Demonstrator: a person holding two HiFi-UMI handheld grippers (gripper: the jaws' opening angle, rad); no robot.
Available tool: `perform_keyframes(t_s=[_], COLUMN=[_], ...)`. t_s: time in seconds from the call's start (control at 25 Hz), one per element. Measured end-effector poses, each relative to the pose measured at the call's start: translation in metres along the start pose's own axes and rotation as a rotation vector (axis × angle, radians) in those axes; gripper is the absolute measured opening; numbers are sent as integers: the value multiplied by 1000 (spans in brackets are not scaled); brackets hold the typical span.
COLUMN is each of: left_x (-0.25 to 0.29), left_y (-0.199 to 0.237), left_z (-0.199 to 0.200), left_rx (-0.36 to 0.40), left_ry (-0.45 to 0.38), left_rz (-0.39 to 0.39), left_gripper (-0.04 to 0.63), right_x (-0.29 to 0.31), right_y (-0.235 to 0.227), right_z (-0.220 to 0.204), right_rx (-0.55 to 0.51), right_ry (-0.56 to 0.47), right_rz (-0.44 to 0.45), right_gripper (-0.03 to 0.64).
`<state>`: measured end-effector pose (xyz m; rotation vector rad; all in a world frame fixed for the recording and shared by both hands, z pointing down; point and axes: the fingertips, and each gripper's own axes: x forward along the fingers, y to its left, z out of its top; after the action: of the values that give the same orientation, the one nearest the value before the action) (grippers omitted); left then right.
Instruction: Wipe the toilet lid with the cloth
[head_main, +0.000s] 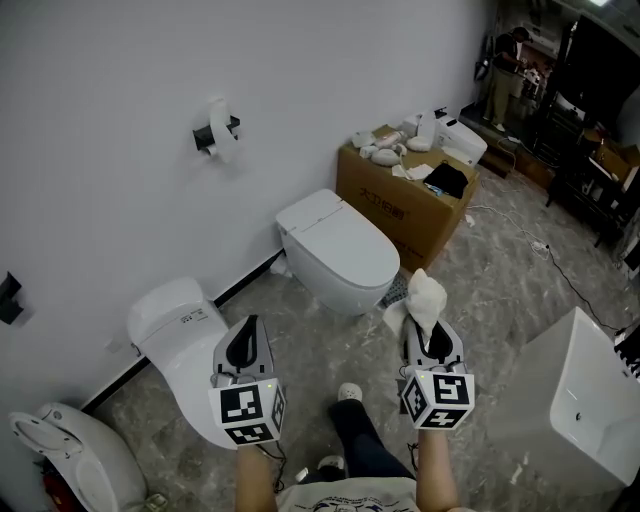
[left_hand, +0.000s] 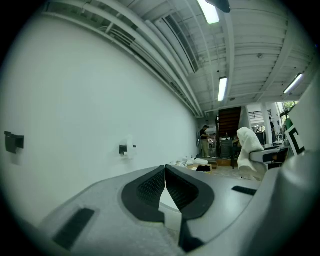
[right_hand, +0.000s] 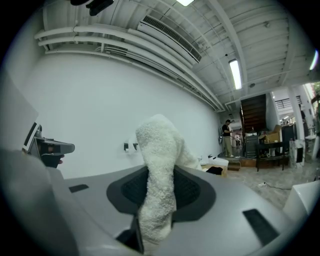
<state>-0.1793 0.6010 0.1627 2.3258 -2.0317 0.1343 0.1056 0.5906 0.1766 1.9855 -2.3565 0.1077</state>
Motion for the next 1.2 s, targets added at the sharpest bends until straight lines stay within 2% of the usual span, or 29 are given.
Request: perform_keyframes(t_s=[0.32, 0.84, 1.2], left_x=[78, 253, 331], left_y=[16, 25, 24], left_z=[-2, 39, 32], left_rx=[-2, 8, 9], left_ry=[10, -19, 26], left_rz=[55, 129, 133], left_gripper=[9, 9, 9], right_x=[94, 287, 365], right_y=[-13, -71, -93], right_z=[3, 42, 36], right_rx=[-9, -1, 14], right_ry=[-1, -40, -11], right_rz=[43, 96, 107], right_gripper=[112, 111, 112])
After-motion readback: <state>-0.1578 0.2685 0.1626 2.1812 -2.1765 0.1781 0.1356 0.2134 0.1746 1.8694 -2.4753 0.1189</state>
